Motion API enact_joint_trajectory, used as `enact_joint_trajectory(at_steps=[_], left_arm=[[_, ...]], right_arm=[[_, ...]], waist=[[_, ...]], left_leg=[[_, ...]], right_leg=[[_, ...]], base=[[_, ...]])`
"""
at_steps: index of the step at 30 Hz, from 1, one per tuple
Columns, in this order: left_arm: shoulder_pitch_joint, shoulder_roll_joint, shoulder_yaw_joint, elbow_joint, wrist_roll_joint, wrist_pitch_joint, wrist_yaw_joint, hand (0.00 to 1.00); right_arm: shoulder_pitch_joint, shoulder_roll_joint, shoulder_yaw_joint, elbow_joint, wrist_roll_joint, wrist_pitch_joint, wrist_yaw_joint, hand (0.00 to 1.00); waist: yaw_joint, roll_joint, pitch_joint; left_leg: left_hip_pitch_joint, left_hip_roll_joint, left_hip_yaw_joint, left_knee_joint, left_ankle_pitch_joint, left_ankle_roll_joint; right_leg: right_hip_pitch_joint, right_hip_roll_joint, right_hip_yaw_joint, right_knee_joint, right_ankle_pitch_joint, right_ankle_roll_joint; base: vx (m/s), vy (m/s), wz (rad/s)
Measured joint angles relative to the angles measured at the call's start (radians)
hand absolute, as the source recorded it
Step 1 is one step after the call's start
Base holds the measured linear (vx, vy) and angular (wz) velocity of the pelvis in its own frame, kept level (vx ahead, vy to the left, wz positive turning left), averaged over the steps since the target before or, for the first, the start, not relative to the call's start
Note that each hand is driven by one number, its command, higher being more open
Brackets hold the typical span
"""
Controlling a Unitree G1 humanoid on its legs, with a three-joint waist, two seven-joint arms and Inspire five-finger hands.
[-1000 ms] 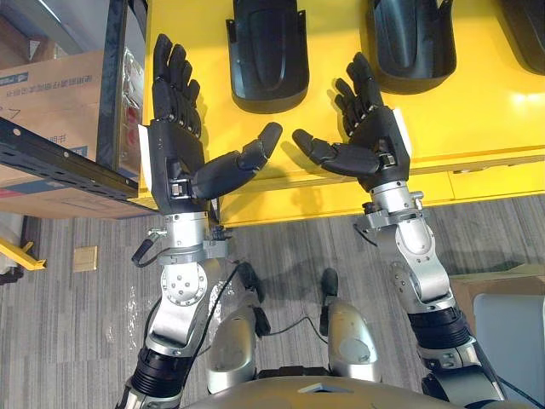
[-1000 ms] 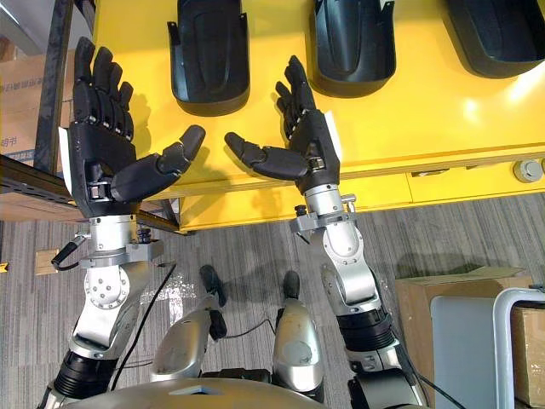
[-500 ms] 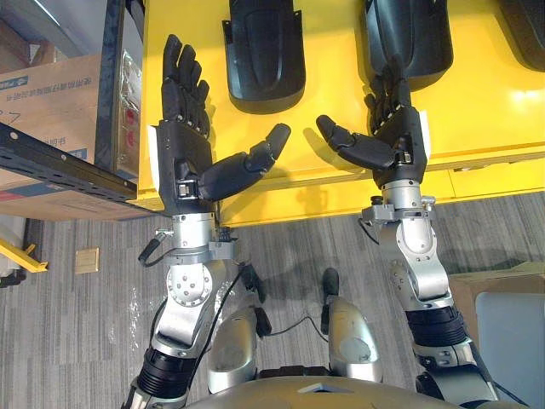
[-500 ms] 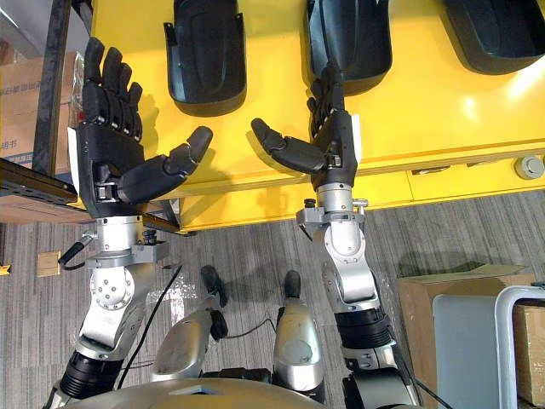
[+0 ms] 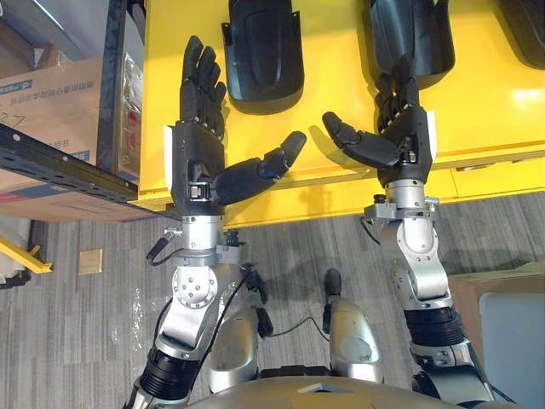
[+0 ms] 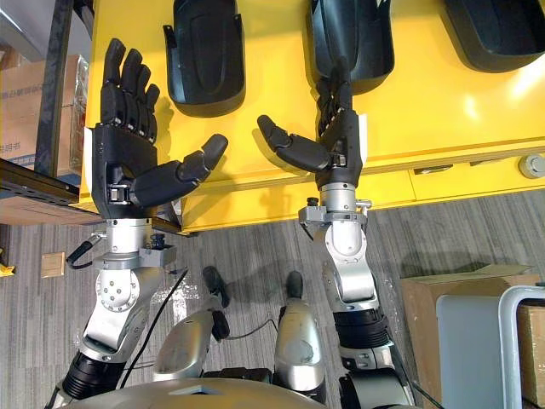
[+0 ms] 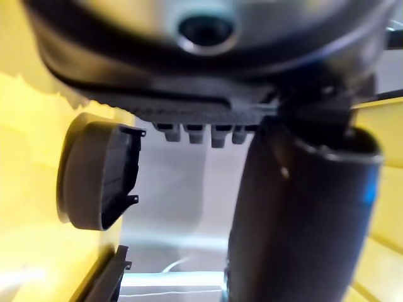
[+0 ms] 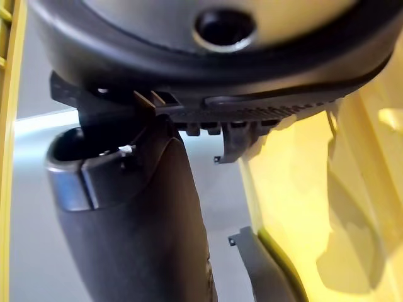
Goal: Walk over and take three plastic housings, then place them on the shelf
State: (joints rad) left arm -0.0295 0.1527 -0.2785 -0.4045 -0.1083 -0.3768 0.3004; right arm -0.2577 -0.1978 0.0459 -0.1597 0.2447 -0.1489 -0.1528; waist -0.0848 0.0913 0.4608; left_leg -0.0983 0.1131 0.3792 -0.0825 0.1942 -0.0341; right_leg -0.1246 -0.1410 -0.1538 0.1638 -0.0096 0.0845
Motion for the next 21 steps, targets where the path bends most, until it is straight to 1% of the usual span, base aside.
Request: enact_joint_trajectory(at_steps=[1, 5, 10, 14, 21], left_arm=[[0.0, 0.0, 0.0, 0.0, 0.0, 0.0, -0.004, 1.0], [-0.001, 0.0, 0.0, 0.0, 0.0, 0.002, -0.02, 1.0], [-0.003, 0.0, 0.0, 0.0, 0.0, 0.009, -0.026, 1.0], [-0.004, 0.0, 0.0, 0.0, 0.0, 0.011, -0.032, 1.0], [-0.005, 0.0, 0.0, 0.0, 0.001, 0.011, -0.032, 1.0]], right_arm=[[0.0, -0.001, -0.001, 0.0, 0.008, -0.001, 0.042, 1.0], [0.0, -0.004, 0.008, 0.0, 0.018, -0.008, 0.151, 1.0], [-0.017, -0.014, 0.046, 0.0, 0.056, -0.011, 0.228, 1.0], [-0.034, -0.026, 0.057, -0.005, 0.057, -0.011, 0.258, 1.0], [-0.034, -0.032, 0.087, -0.012, 0.055, -0.011, 0.25, 1.0]], waist=[[-0.001, 0.0, 0.0], [0.0, 0.0, 0.0], [0.002, 0.0, 0.0], [0.003, 0.0, 0.0], [0.002, 0.0, 0.0]], left_leg=[[0.0, 0.0, 0.0, 0.0, 0.0, 0.0], [-0.002, 0.001, -0.002, 0.0, 0.0, -0.001], [-0.011, 0.0, -0.011, 0.0, 0.002, 0.002], [-0.018, 0.0, -0.015, 0.0, 0.012, 0.007], [-0.017, 0.001, -0.016, 0.0, 0.012, 0.005]], right_leg=[[0.0, 0.0, 0.0, 0.0, -0.003, -0.003], [0.0, 0.001, -0.003, 0.001, -0.002, -0.001], [-0.007, 0.0, -0.01, 0.007, -0.005, 0.001], [-0.011, 0.0, -0.013, 0.009, -0.005, 0.001], [-0.013, 0.0, -0.013, 0.012, -0.005, 0.0]], base=[[0.0, 0.0, 0.0], [0.02, -0.004, 0.02], [0.03, -0.006, 0.05], [0.02, -0.005, 0.03], [0.0, 0.0, 0.0]])
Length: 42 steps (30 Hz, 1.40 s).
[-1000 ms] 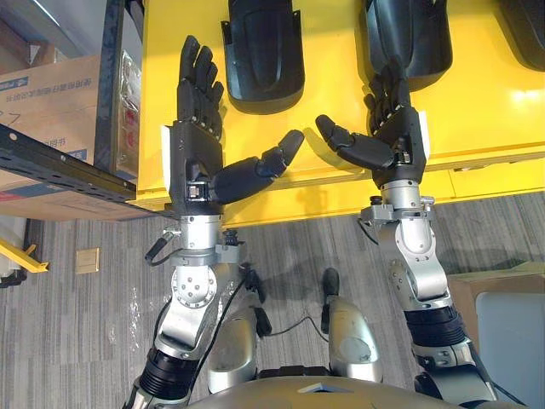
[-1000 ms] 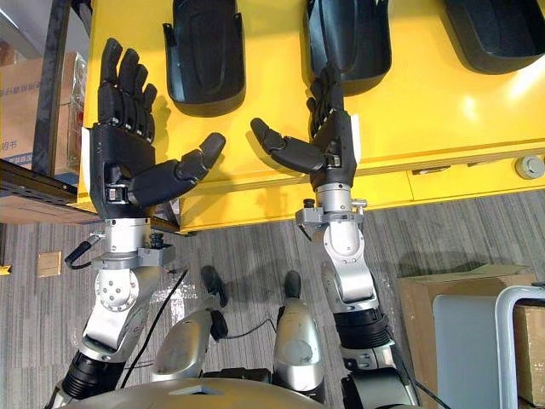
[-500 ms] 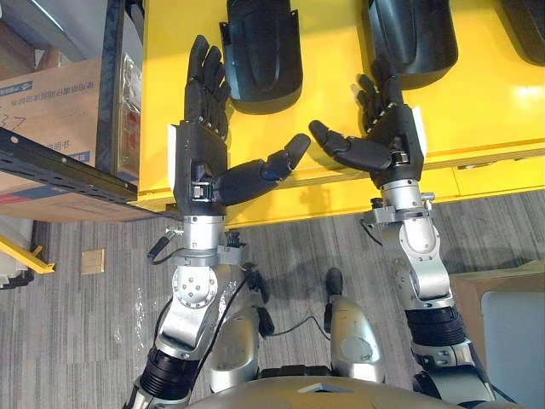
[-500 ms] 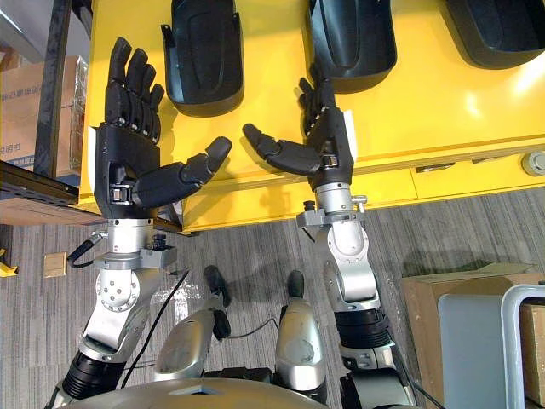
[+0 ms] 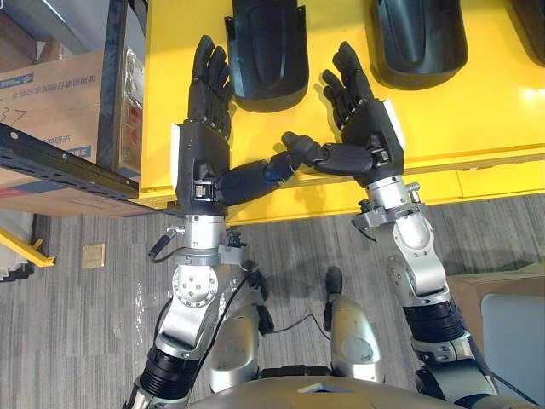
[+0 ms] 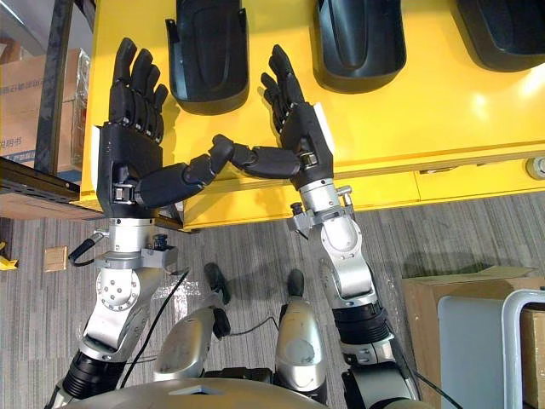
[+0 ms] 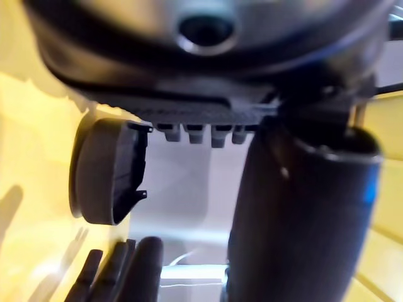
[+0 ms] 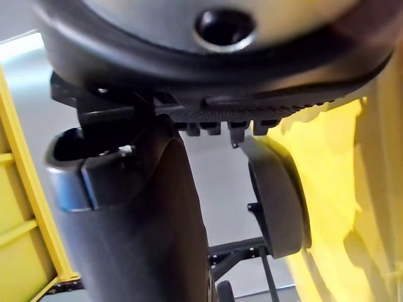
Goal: Walk over and take three plastic housings, then place them on the shelf
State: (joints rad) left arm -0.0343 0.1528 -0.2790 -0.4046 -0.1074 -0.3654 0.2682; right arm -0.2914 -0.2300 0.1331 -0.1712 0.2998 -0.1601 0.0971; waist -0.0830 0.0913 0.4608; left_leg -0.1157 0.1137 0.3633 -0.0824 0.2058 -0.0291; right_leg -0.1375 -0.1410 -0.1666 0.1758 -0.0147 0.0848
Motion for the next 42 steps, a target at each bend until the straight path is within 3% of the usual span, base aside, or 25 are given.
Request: enact_joint_trajectory(at_steps=[11, 17, 19, 31, 42], left_arm=[[0.0, 0.0, -0.003, 0.0, 0.0, 0.001, 0.012, 1.0], [0.0, 0.0, -0.024, 0.0, 0.0, 0.001, 0.008, 1.0], [-0.002, 0.0, -0.023, 0.0, 0.0, 0.001, 0.002, 1.0], [-0.006, 0.0, -0.021, 0.003, -0.004, 0.001, -0.018, 1.0], [-0.008, 0.001, -0.032, 0.003, -0.004, 0.001, -0.03, 1.0]], right_arm=[[-0.015, 0.011, 0.011, 0.009, -0.02, 0.0, -0.144, 1.0], [-0.083, 0.011, -0.022, 0.089, -0.02, -0.021, -0.165, 1.0], [-0.099, 0.01, -0.049, 0.124, -0.019, -0.035, -0.171, 1.0], [-0.202, -0.01, -0.094, 0.247, -0.02, -0.042, -0.225, 1.0], [-0.205, -0.01, -0.127, 0.25, -0.021, -0.042, -0.28, 1.0]], waist=[[0.004, 0.0, 0.0], [0.007, 0.004, 0.002], [0.008, 0.016, 0.008], [0.026, 0.033, 0.011], [0.023, 0.036, 0.012]], left_leg=[[-0.003, -0.001, -0.012, 0.0, 0.0, -0.005], [-0.004, -0.002, -0.019, 0.0, 0.006, -0.005], [-0.005, -0.007, -0.029, 0.0, 0.007, -0.006], [-0.016, -0.018, -0.042, 0.0, 0.018, -0.003], [-0.009, -0.019, -0.033, 0.0, 0.018, -0.004]], right_leg=[[-0.003, -0.003, -0.01, 0.016, -0.006, -0.001], [-0.002, -0.006, -0.018, 0.021, -0.007, -0.002], [-0.004, -0.013, -0.026, 0.036, -0.018, 0.001], [-0.02, -0.026, -0.036, 0.064, -0.027, 0.001], [-0.021, -0.027, -0.024, 0.063, -0.025, 0.005]], base=[[0.01, -0.003, 0.02], [0.01, -0.002, 0.03], [0.0, 0.0, 0.12], [0.01, -0.007, 0.03], [0.0, -0.007, -0.02]])
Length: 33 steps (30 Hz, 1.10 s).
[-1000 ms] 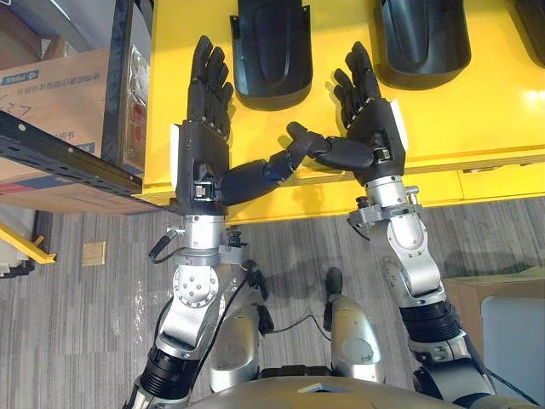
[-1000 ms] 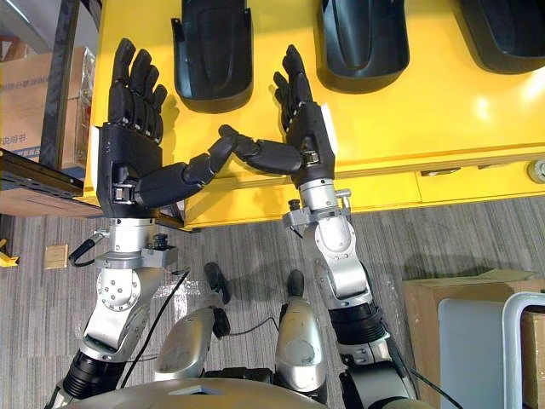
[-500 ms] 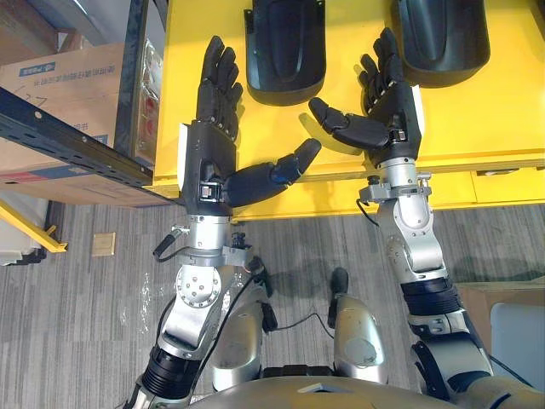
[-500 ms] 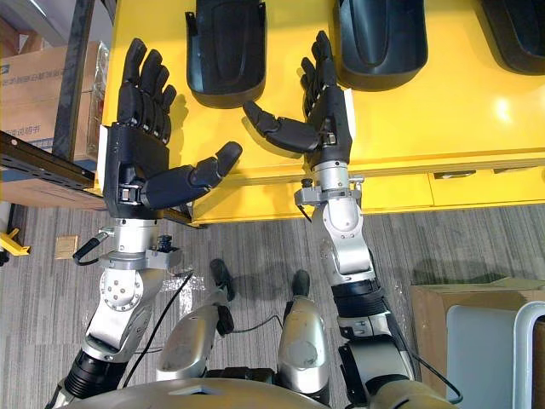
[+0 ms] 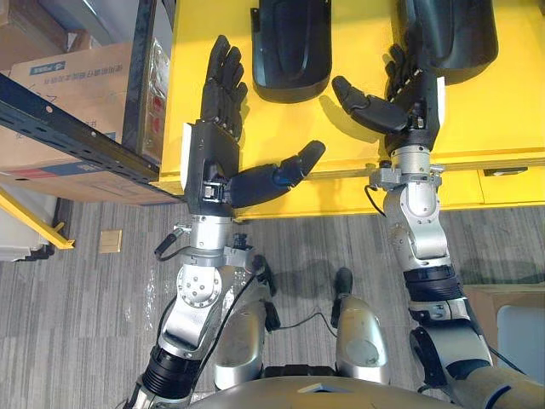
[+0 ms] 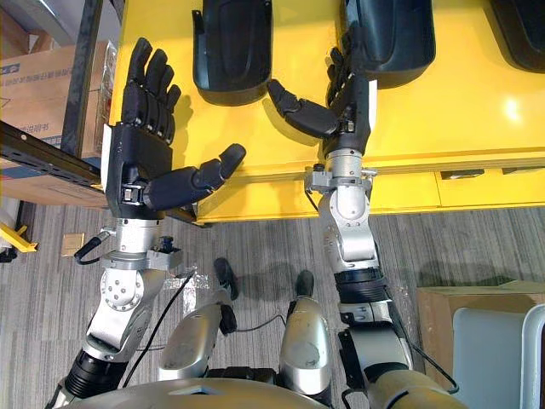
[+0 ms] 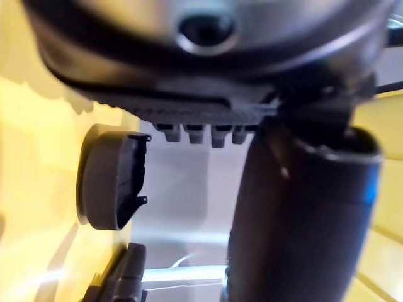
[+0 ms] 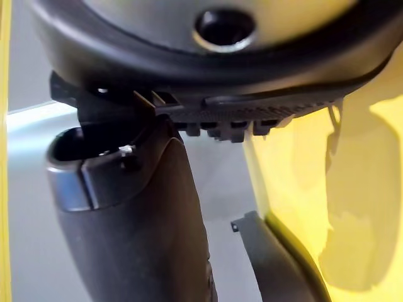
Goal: Walk over and take three plastic housings, then place them on the shelf
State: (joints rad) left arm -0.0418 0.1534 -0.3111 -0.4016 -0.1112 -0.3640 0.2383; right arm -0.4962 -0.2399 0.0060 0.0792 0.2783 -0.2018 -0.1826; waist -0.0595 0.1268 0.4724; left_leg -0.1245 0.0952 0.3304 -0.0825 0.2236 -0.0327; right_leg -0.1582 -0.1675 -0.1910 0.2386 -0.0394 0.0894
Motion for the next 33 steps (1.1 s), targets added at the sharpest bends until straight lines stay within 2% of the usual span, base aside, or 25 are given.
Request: enact_joint_trajectory(at_steps=[15, 21, 24, 27, 30, 33], left_arm=[[-0.001, 0.0, -0.016, 0.0, 0.0, 0.001, 0.0, 1.0], [-0.001, 0.0, -0.016, 0.001, 0.002, 0.001, 0.002, 1.0], [0.0, 0.001, -0.016, 0.001, 0.005, 0.001, 0.005, 1.0], [0.01, 0.002, -0.015, 0.001, 0.006, 0.001, 0.005, 1.0], [0.026, 0.003, -0.024, 0.001, 0.009, -0.003, 0.001, 1.0], [0.054, 0.003, -0.039, 0.001, 0.022, -0.024, -0.025, 1.0]], right_arm=[[0.0, 0.0, -0.004, 0.003, -0.036, 0.001, 0.012, 1.0], [0.001, 0.0, -0.002, 0.003, -0.037, -0.007, 0.083, 1.0], [0.022, 0.001, 0.007, -0.022, -0.122, -0.064, 0.086, 1.0], [0.12, 0.002, 0.02, -0.167, -0.216, -0.133, 0.081, 1.0], [0.26, 0.01, 0.046, -0.314, -0.237, -0.222, 0.054, 1.0], [0.362, 0.047, 0.041, -0.361, -0.268, -0.26, -0.003, 1.0]], waist=[[-0.002, 0.0, 0.0], [-0.002, 0.001, 0.0], [-0.002, 0.003, -0.002], [0.001, 0.007, -0.007], [0.001, 0.009, -0.066], [-0.002, -0.003, -0.134]], left_leg=[[0.006, 0.0, 0.005, 0.0, 0.0, 0.0], [0.007, 0.0, 0.004, 0.0, 0.0, 0.0], [0.012, 0.001, 0.003, 0.0, -0.001, -0.001], [0.03, 0.001, -0.001, -0.002, -0.01, -0.008], [0.032, 0.003, -0.004, -0.002, -0.022, -0.008], [0.056, 0.003, 0.006, -0.002, -0.032, -0.002]], right_leg=[[0.002, 0.001, 0.005, 0.0, 0.0, 0.001], [0.004, 0.001, 0.005, 0.0, 0.0, 0.0], [0.013, 0.002, 0.002, -0.007, 0.001, 0.001], [0.049, 0.005, -0.006, -0.038, 0.005, 0.007], [0.081, 0.01, -0.018, -0.091, 0.016, 0.016], [0.125, 0.012, -0.019, -0.143, 0.034, 0.02]], base=[[0.0, -0.002, -0.01], [0.0, 0.0, 0.0], [0.0, 0.0, 0.01], [0.04, -0.004, 0.05], [0.08, -0.005, 0.07], [0.14, -0.018, -0.06]])
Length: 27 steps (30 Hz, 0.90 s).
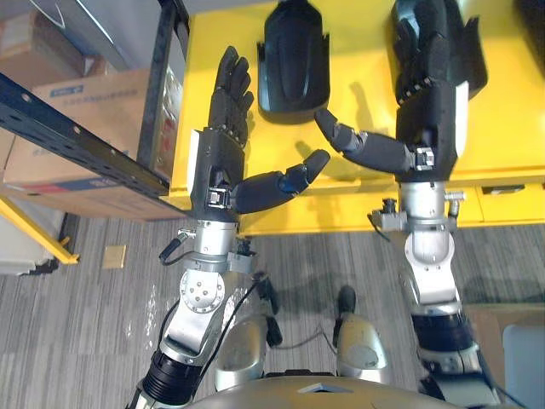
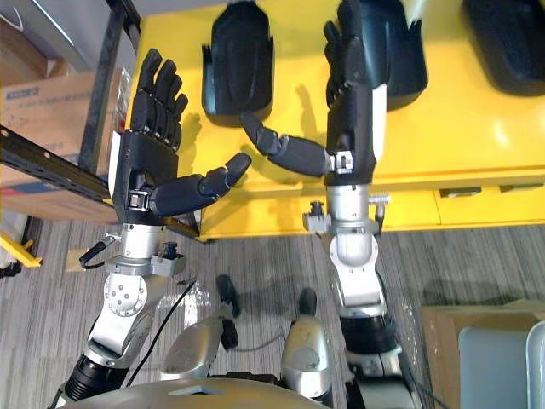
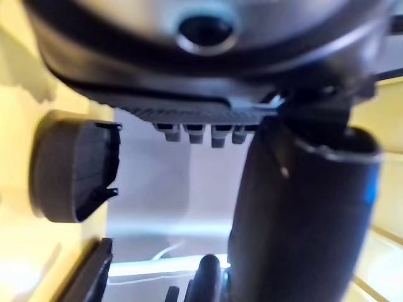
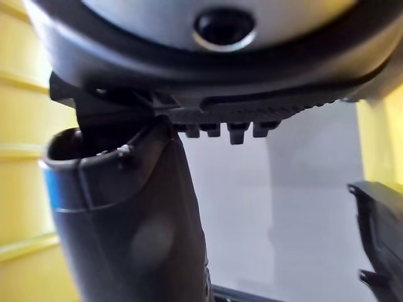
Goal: Walk over and take three plastic housings, then place them on the shelf
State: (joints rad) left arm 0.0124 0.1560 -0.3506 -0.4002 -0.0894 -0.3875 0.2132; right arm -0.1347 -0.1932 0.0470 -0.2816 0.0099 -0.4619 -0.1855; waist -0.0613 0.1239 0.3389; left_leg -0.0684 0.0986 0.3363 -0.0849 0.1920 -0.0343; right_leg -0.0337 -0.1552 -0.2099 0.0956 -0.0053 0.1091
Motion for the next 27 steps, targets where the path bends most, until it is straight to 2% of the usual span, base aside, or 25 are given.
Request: enact_joint_trajectory(at_steps=[3, 5, 8, 10, 12, 13, 16, 19, 23, 25, 27], left_arm=[[-0.003, 0.003, -0.05, 0.0, 0.02, -0.031, -0.08, 1.0], [-0.001, 0.006, -0.106, 0.0, 0.002, -0.034, -0.194, 1.0], [-0.001, 0.022, -0.171, 0.001, -0.068, -0.016, -0.363, 1.0], [-0.002, 0.035, -0.26, 0.044, -0.138, 0.049, -0.514, 1.0], [-0.002, 0.044, -0.321, 0.107, -0.148, 0.105, -0.568, 1.0], [-0.002, 0.052, -0.373, 0.187, -0.147, 0.158, -0.594, 1.0], [0.027, 0.069, -0.4, 0.322, -0.146, 0.247, -0.589, 1.0], [0.08, 0.082, -0.35, 0.485, -0.21, 0.319, -0.525, 1.0], [0.124, 0.085, -0.228, 0.666, -0.169, 0.336, -0.415, 1.0], [0.145, 0.089, -0.139, 0.77, -0.151, 0.336, -0.362, 1.0], [0.154, 0.077, -0.059, 0.861, -0.156, 0.328, -0.326, 1.0]], right_arm=[[0.104, 0.033, -0.022, -0.004, -0.007, -0.007, -0.095, 1.0], [0.179, 0.067, -0.05, -0.004, -0.007, -0.004, -0.179, 1.0], [0.246, 0.093, -0.081, -0.003, -0.011, 0.008, -0.254, 1.0], [0.307, 0.099, -0.125, 0.045, -0.04, 0.028, -0.32, 1.0], [0.328, 0.102, -0.151, 0.118, -0.04, 0.038, -0.358, 1.0], [0.354, 0.112, -0.19, 0.199, -0.039, 0.042, -0.388, 1.0], [0.407, 0.115, -0.258, 0.343, -0.032, 0.056, -0.407, 1.0], [0.443, 0.109, -0.333, 0.547, 0.055, 0.079, -0.358, 1.0], [0.459, 0.112, -0.378, 0.778, 0.178, 0.131, -0.298, 1.0], [0.459, 0.116, -0.388, 0.909, 0.246, 0.207, -0.233, 1.0], [0.457, 0.128, -0.389, 1.002, 0.246, 0.244, -0.189, 1.0]], waist=[[-0.002, -0.022, -0.066], [-0.007, -0.032, -0.098], [-0.03, -0.035, -0.109], [-0.055, -0.035, -0.135], [-0.076, -0.04, -0.148], [-0.085, -0.042, -0.167], [-0.1, -0.049, -0.184], [-0.105, -0.058, -0.198], [-0.104, -0.079, -0.206], [-0.097, -0.103, -0.208], [-0.076, -0.117, -0.209]], left_leg=[[0.028, 0.0, 0.018, -0.001, -0.017, 0.0], [0.053, 0.001, 0.044, -0.004, -0.033, -0.005], [0.076, 0.0, 0.072, -0.004, -0.045, -0.005], [0.084, 0.001, 0.104, -0.004, -0.055, -0.007], [0.097, 0.002, 0.124, -0.004, -0.061, -0.008], [0.106, 0.006, 0.147, -0.005, -0.067, -0.012], [0.12, 0.017, 0.183, -0.005, -0.081, -0.023], [0.141, 0.031, 0.226, -0.005, -0.098, -0.028], [0.149, 0.033, 0.223, -0.005, -0.095, -0.038], [0.149, 0.026, 0.191, -0.005, -0.094, -0.037], [0.147, 0.018, 0.16, -0.005, -0.094, -0.036]], right_leg=[[0.038, 0.002, 0.009, -0.04, 0.005, 0.004], [0.06, 0.003, 0.027, -0.064, 0.011, 0.006], [0.07, 0.002, 0.053, -0.074, 0.014, 0.009], [0.066, 0.001, 0.081, -0.085, 0.019, 0.015], [0.068, 0.002, 0.099, -0.086, 0.02, 0.016], [0.069, 0.004, 0.118, -0.089, 0.024, 0.017], [0.069, 0.011, 0.14, -0.096, 0.029, 0.02], [0.07, 0.016, 0.158, -0.097, 0.028, 0.02], [0.075, 0.013, 0.138, -0.089, 0.02, 0.018], [0.092, 0.006, 0.105, -0.089, 0.014, 0.013], [0.107, -0.003, 0.075, -0.091, 0.002, 0.012]], base=[[0.1, -0.008, -0.14], [0.07, 0.003, -0.27], [0.03, 0.014, -0.31], [0.03, 0.023, -0.38], [0.04, 0.013, -0.36], [0.06, 0.014, -0.49], [0.03, 0.004, -0.36], [0.01, 0.001, -0.27], [0.01, -0.008, -0.01], [0.01, 0.005, 0.35], [0.01, 0.017, 0.46]])
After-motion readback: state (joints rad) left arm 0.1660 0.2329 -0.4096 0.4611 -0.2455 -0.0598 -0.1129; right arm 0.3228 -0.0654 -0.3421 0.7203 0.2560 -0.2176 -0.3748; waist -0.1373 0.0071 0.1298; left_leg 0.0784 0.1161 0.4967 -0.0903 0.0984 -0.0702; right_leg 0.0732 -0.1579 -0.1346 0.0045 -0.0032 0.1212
